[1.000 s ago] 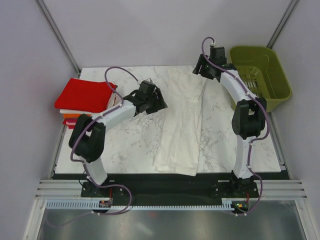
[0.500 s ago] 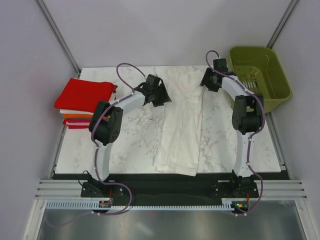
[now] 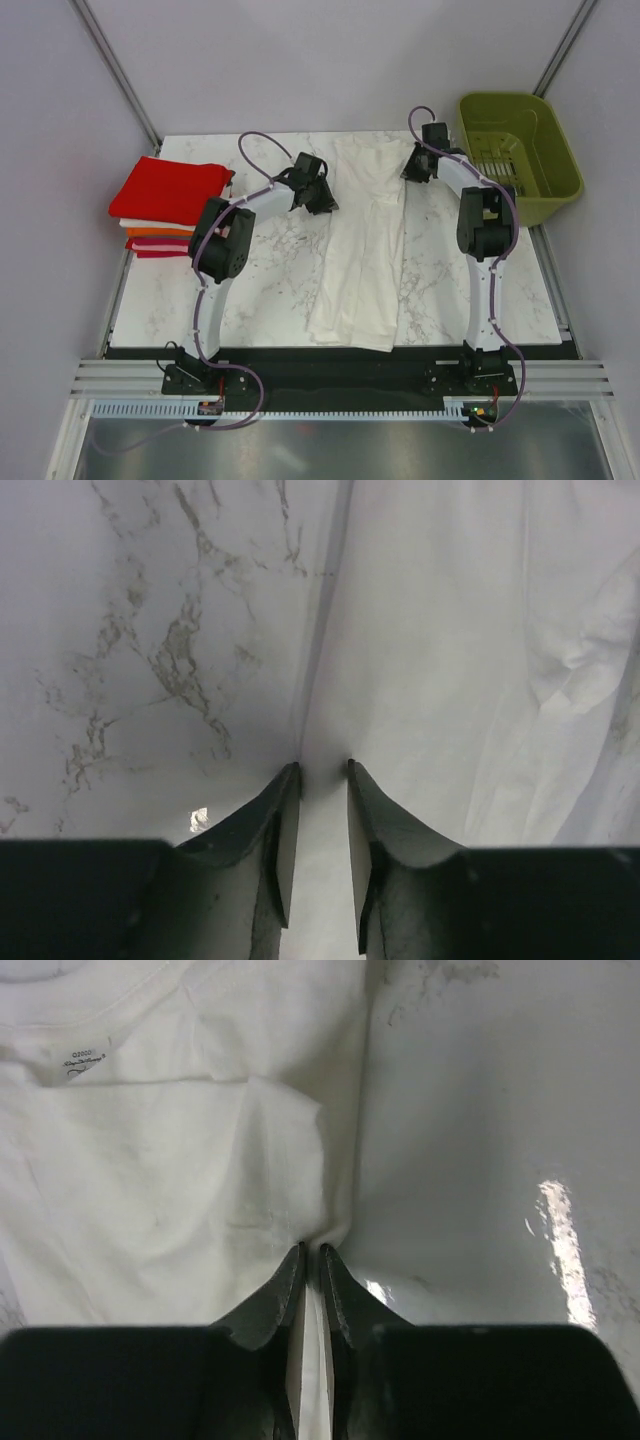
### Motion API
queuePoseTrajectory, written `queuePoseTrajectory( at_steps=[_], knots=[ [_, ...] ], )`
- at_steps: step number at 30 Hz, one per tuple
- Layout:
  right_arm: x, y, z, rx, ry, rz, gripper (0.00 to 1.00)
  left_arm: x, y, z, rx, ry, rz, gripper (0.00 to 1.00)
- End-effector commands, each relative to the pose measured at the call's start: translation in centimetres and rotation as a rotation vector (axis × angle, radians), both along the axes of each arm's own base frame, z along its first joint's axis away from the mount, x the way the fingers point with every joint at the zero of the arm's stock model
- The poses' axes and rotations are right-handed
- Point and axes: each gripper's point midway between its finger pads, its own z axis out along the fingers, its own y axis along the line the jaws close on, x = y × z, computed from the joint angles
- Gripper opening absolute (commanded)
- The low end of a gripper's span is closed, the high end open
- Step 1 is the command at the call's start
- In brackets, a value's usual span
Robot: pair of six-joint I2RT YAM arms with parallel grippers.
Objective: Fold and stack the t-shirts
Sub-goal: Fold the tshirt
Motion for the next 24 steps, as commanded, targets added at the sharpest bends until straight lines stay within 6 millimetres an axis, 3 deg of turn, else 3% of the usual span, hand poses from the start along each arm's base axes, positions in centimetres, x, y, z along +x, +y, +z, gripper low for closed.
queuePoseTrajectory(
  at_steps=[1, 3, 6, 15, 16, 18, 20, 22, 23, 24],
  knots=[
    [2.1, 0.4, 0.0, 0.025, -0.046, 0.004, 0.14, 1.3, 0.9, -1.3, 0.000, 0.018, 0.050, 0.28],
    [2.6, 0.9, -0.9, 0.047, -0.048, 0.003, 0.08, 2.0, 1.6, -1.5, -0.001, 0.019, 0.072, 0.12],
    [3.1, 1.5, -1.6, 0.084, -0.059, 0.005, 0.06, 3.0, 2.4, -1.8, -0.011, 0.023, 0.092, 0.02],
    [5.6, 4.1, -1.7, 0.152, -0.141, 0.026, 0.06, 5.4, 5.8, -2.4, -0.035, 0.029, 0.140, 0.02],
    [6.5, 4.6, -0.6, 0.167, -0.172, 0.042, 0.18, 5.3, 5.4, -2.3, -0.052, 0.033, 0.117, 0.05],
    [6.8, 5.3, -0.8, 0.185, -0.171, 0.076, 0.38, 4.8, 4.8, -1.8, -0.066, 0.031, 0.092, 0.12],
    [7.0, 5.3, 1.5, 0.181, -0.205, 0.089, 0.47, 4.4, 4.8, -1.6, -0.052, 0.022, 0.091, 0.18],
    [6.1, 5.3, 1.7, 0.163, -0.208, 0.113, 0.57, 4.0, 5.3, -0.5, -0.042, -0.007, 0.096, 0.25],
    [5.9, 5.4, 4.2, 0.157, -0.248, 0.128, 0.60, 3.9, 5.5, 0.0, -0.039, -0.021, 0.095, 0.29],
    [5.0, 5.2, 3.8, 0.146, -0.238, 0.146, 0.61, 3.4, 5.8, 0.0, -0.026, -0.026, 0.088, 0.35]
  ],
)
